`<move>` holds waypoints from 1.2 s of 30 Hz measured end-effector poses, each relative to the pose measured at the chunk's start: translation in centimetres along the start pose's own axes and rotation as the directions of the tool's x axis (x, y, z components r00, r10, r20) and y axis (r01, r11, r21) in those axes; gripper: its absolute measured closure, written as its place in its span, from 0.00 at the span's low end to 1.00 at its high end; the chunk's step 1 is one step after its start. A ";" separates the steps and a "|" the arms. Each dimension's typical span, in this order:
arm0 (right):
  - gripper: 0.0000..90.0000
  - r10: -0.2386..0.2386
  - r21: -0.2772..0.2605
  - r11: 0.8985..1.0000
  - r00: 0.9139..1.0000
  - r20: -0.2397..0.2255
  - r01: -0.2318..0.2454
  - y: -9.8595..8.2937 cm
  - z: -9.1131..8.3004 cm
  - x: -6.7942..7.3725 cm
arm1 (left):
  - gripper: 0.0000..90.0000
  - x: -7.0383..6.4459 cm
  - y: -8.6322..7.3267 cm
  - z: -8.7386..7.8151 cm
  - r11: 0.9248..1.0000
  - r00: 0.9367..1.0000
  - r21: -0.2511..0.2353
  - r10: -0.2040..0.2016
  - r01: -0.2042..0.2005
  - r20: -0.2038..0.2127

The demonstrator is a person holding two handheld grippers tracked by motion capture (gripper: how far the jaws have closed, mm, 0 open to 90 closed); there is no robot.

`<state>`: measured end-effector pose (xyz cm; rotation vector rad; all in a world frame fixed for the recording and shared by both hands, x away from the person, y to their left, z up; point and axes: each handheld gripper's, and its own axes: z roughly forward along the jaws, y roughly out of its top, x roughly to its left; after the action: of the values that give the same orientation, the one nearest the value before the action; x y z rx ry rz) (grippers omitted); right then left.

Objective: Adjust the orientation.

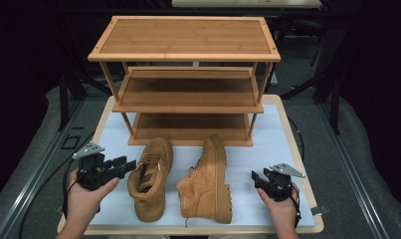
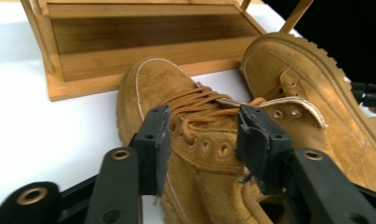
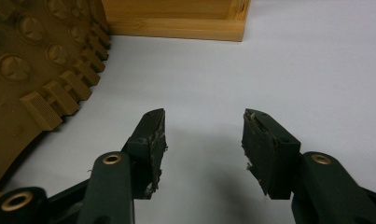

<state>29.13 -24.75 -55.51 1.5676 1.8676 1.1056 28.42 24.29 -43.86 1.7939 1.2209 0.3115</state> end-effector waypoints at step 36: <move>0.54 0.024 -0.001 1.000 1.000 -0.004 -0.024 -0.1 0.1 -0.3 | 0.83 0.9 0.9 -0.1 0.949 0.981 0.276 0.180 -0.154 -0.069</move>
<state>29.20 -25.05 -55.71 1.5921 1.8550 1.1202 29.34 25.04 -43.39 2.1460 1.2241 0.3418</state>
